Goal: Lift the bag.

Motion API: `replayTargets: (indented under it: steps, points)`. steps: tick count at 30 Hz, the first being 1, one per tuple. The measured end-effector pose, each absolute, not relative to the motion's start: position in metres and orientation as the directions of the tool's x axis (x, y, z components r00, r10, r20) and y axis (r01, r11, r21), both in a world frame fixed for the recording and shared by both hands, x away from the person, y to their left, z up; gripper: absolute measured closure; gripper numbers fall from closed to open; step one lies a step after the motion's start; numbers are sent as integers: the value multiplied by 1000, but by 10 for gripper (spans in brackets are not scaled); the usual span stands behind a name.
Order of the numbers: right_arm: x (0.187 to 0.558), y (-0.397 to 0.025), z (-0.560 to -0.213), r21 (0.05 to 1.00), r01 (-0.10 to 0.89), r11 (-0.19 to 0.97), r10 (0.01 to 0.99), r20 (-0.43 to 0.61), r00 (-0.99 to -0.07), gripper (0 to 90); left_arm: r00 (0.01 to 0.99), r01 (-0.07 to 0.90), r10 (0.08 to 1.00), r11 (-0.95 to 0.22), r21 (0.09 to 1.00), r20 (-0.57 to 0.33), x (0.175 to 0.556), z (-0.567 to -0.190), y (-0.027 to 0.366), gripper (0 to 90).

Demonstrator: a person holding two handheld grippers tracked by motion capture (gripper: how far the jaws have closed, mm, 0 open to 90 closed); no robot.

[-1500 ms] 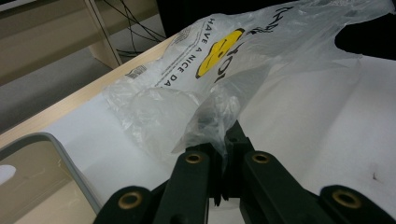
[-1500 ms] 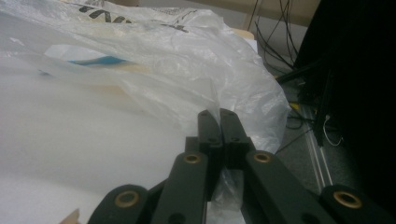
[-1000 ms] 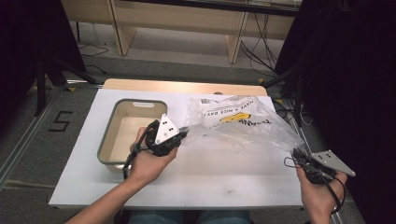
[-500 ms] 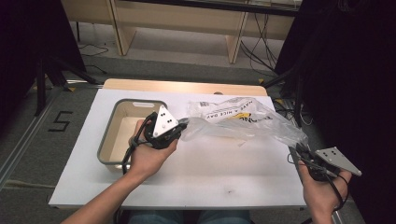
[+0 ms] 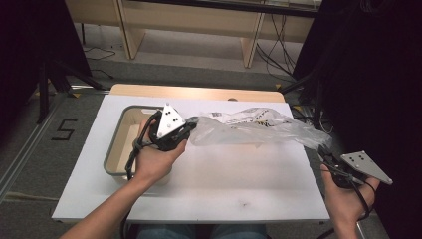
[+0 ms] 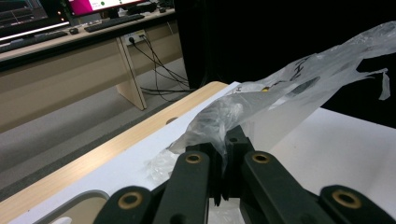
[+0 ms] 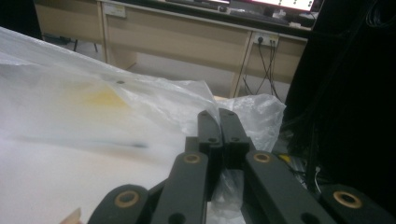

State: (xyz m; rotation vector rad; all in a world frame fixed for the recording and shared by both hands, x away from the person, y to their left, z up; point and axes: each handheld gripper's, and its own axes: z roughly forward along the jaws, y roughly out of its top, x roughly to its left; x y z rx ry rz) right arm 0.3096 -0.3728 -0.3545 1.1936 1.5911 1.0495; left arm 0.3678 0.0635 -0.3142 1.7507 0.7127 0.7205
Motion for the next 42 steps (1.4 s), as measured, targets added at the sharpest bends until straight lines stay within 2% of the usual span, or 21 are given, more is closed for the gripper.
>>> replayTargets:
  steps: [12, 19, 31, 42]
  points:
    - [310, -370, -332, 968, 174, 181, 976, -154, -156, 897, 630, 110, 768, -230, 967, 111, 367, -307, 69, 894]
    - [312, -367, -331, 969, 170, 179, 975, -152, -159, 897, 624, 123, 775, -225, 967, 101, 370, -310, 74, 894]
    - [311, -366, -326, 975, 135, 176, 976, -156, -150, 897, 624, 97, 776, -201, 975, 98, 369, -304, 74, 894]
    - [308, -365, -307, 982, 71, 175, 977, -164, -137, 897, 617, 55, 781, -170, 984, 101, 366, -285, 76, 894]
